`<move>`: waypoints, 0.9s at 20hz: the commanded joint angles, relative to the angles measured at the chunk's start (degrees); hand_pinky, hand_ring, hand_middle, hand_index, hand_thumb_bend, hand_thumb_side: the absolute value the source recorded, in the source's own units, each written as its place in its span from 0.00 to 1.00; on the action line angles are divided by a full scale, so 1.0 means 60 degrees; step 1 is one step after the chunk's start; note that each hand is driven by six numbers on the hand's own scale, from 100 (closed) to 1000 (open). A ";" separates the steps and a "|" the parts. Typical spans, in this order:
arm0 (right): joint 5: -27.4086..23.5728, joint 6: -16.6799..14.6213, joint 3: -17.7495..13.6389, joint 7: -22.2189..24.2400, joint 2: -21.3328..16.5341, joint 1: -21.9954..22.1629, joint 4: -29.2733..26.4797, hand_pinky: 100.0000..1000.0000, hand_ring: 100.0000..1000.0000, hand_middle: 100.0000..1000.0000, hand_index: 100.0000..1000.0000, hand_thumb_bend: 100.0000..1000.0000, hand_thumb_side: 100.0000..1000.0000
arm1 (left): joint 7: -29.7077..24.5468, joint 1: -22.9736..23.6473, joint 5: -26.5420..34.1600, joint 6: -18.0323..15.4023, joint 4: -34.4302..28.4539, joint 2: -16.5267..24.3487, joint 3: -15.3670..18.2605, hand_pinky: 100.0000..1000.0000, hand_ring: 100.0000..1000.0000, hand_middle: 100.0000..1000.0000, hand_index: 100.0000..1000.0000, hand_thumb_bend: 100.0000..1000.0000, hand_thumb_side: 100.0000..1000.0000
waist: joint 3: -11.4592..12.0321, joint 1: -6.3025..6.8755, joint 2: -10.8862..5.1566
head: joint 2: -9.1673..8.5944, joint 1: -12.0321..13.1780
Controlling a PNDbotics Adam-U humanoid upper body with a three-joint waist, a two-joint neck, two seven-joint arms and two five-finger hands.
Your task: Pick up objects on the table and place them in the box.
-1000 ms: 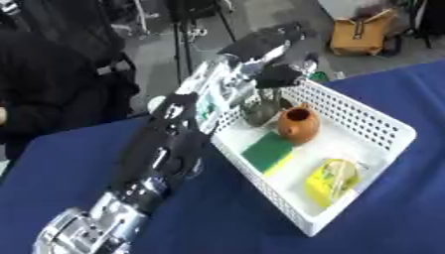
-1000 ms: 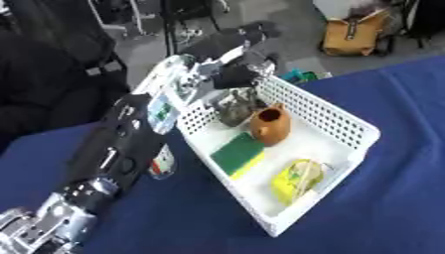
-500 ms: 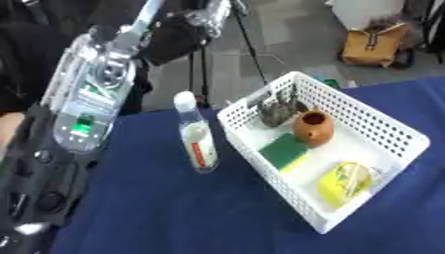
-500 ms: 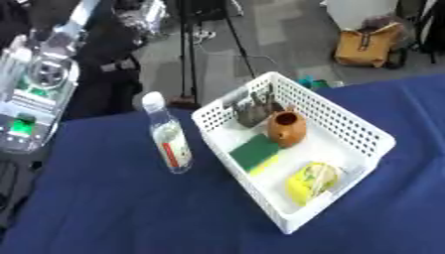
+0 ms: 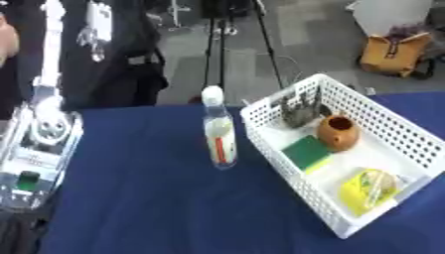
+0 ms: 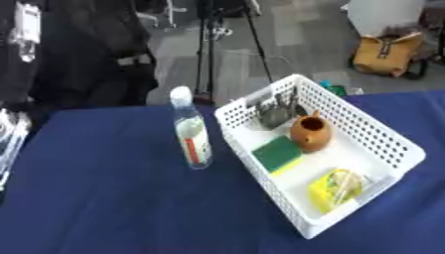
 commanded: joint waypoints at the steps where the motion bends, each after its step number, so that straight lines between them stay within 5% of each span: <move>1: 0.0161 0.0030 -0.0112 -0.0161 -0.0186 -0.0161 -0.0113 0.62 0.49 0.46 0.64 0.00 0.83 | 0.0524 0.0268 0.0186 -0.0492 -0.0176 -0.0302 0.0115 0.75 0.89 0.89 1.00 0.01 1.00 | 0.0046 -0.0078 -0.0124 | 0.0103 -0.0174; 10: 0.0336 0.0063 -0.0259 -0.0450 -0.0215 -0.0342 -0.0113 0.62 0.49 0.46 0.65 0.00 0.84 | 0.0388 0.1406 0.0252 -0.0875 -0.0176 -0.1616 0.0210 0.69 0.85 0.86 1.00 0.01 1.00 | 0.0211 -0.0374 0.0147 | 0.0059 -0.0644; 18: 0.0421 0.0076 -0.0341 -0.0604 -0.0248 -0.0423 -0.0113 0.63 0.50 0.50 0.68 0.00 0.87 | 0.1518 0.1689 0.0239 -0.1520 -0.0176 -0.2153 0.0326 0.65 0.84 0.84 0.99 0.04 1.00 | 0.0241 -0.0513 0.0361 | -0.0229 -0.0623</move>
